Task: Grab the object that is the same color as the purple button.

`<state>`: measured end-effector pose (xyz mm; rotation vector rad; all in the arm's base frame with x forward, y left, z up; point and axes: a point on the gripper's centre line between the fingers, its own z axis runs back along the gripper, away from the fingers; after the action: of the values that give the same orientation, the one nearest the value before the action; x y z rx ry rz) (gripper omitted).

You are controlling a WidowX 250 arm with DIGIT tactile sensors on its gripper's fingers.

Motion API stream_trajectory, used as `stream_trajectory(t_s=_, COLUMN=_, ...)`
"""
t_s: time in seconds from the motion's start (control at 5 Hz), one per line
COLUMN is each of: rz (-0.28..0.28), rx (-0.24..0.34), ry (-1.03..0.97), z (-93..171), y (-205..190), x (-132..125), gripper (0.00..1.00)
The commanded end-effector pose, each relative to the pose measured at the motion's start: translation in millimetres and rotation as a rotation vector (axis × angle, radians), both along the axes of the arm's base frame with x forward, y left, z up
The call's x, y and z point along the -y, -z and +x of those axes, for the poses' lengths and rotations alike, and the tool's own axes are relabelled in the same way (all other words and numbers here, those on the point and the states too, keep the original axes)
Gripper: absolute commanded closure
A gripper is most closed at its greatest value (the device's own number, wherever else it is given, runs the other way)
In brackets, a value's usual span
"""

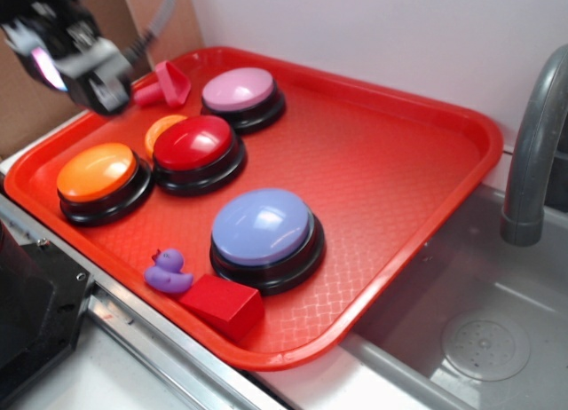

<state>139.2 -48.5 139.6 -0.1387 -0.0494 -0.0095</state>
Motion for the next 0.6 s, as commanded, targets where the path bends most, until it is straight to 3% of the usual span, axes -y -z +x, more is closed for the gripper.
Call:
stream_trajectory(t_s=0.0, rz=-0.094, rx=-0.079, ry=0.127, z=5, y=68, x=32, gripper=0.0)
stream_trajectory(t_s=0.4, rz=-0.05, rx=-0.163, ry=0.101, z=-13, y=102, x=31, gripper=0.0)
